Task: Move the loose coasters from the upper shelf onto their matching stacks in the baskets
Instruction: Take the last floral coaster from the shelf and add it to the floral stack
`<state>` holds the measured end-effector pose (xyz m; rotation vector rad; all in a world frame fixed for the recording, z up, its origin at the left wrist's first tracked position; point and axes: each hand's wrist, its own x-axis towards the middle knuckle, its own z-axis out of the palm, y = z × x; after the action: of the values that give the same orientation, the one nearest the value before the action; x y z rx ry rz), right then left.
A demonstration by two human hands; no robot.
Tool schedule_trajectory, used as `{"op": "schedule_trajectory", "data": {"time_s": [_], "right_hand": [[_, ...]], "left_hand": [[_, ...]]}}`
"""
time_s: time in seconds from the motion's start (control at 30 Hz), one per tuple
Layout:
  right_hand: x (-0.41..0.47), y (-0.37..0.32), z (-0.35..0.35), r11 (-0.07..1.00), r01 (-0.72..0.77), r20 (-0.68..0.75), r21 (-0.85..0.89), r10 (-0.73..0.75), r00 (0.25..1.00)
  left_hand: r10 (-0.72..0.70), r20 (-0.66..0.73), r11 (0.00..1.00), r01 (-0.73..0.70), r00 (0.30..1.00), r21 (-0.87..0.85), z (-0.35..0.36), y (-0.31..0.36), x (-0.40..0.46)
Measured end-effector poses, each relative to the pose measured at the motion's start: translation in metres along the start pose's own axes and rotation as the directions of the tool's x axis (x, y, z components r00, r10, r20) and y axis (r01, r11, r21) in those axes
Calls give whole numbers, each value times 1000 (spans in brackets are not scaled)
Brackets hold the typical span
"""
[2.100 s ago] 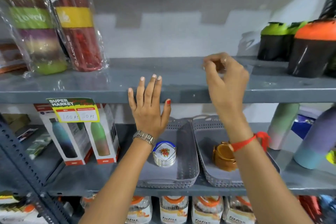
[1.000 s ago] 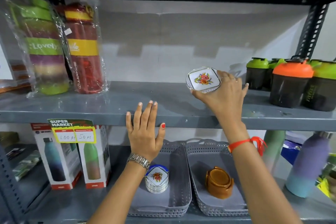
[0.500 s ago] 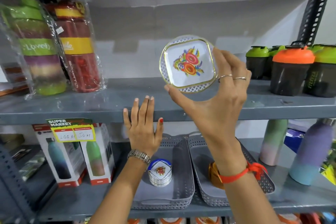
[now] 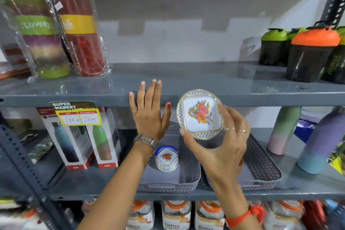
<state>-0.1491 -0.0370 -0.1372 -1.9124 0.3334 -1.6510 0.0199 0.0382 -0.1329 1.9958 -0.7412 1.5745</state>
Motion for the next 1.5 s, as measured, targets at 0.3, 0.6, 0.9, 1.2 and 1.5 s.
{"op": "schedule_trajectory", "data": {"time_s": [0.3,0.6,0.9,1.2,1.5], "right_hand": [[-76,77,50,938,-115,359,-328,236,903],[-105,131,118,797,-29,622,-604,494,607],[-106,159,146,830,-85,709,-552,520,476],[-103,158,167,825,-79,709,-560,526,470],[-100,149,181,772,-128,646,-623,600,472]], "left_hand": [[167,63,985,-164,984,-46,15,-26,-66],[-343,804,711,694,486,-116,56,-55,-135],[-337,918,-32,977,-208,210,128,-62,-152],[-217,931,-125,954,-294,272,153,-69,-169],[-205,932,-60,955,-298,292,157,-77,-173]]}}
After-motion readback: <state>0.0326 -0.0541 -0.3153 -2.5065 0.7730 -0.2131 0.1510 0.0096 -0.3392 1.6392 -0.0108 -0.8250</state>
